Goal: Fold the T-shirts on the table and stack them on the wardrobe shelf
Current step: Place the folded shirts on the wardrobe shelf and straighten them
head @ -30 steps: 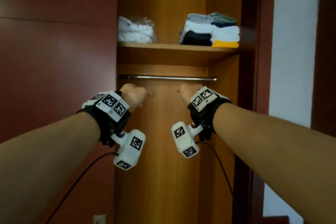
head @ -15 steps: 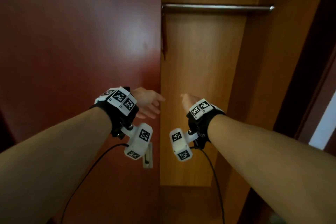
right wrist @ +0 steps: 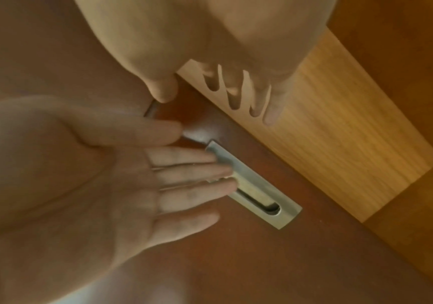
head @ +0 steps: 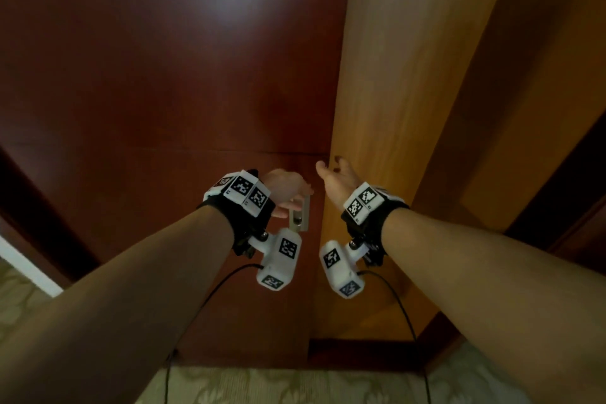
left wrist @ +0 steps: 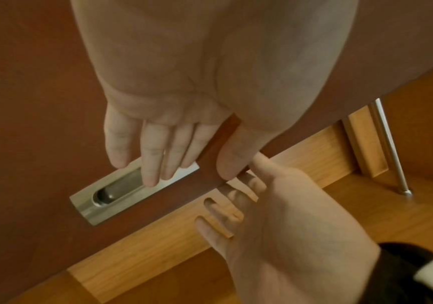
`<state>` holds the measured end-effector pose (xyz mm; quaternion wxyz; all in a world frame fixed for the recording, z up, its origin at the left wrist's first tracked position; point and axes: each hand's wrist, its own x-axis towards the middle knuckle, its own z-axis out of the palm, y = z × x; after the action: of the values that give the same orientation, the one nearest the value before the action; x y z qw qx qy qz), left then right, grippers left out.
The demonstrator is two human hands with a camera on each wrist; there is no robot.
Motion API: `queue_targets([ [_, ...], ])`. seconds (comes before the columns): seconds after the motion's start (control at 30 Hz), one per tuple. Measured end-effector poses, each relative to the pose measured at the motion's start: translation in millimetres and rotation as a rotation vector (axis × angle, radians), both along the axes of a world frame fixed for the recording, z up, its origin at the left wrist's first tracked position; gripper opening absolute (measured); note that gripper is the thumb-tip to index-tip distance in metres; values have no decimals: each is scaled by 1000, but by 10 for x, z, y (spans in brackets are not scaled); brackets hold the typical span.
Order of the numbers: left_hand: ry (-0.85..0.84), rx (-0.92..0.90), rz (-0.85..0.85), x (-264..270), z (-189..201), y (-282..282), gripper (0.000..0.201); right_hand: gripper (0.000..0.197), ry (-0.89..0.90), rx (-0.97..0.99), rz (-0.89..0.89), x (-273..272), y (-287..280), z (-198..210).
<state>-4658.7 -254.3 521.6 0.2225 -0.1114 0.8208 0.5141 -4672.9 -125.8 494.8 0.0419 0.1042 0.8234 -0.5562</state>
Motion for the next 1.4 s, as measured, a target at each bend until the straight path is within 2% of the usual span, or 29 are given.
queue_targets([
  [0.17, -93, 79, 0, -125, -218, 52, 9, 69, 20, 86, 53, -91, -49, -109],
  [0.2, -124, 106, -5, -140, -238, 53, 11, 69, 19, 100, 54, -109, -62, -116],
  [0.3, -173, 94, -28, -187, -292, 32, 33, 70, 43, 165, 55, -129, -87, -152],
  [0.43, -152, 88, 32, -272, -338, 4, 25, 69, 114, 210, 61, -134, -70, -235],
  [0.67, -140, 144, 36, -247, -395, 42, 46, 65, 148, 258, 83, -180, 6, -293],
  [0.87, -120, 73, -12, -333, -398, 128, 50, 53, 184, 288, 84, -206, 78, -298],
  [1.03, -109, 67, -6, -405, -445, 320, 66, 52, 193, 323, 73, -200, 280, -288],
  [1.17, -90, 36, -40, -421, -444, 578, 54, 59, 164, 319, 53, -185, 532, -293],
  [1.23, -73, 22, -64, -433, -441, 729, 50, 56, 160, 316, 41, -167, 678, -288],
  [1.4, -90, 3, -149, -474, -418, 1167, 60, 52, 163, 312, -34, -129, 1071, -290],
])
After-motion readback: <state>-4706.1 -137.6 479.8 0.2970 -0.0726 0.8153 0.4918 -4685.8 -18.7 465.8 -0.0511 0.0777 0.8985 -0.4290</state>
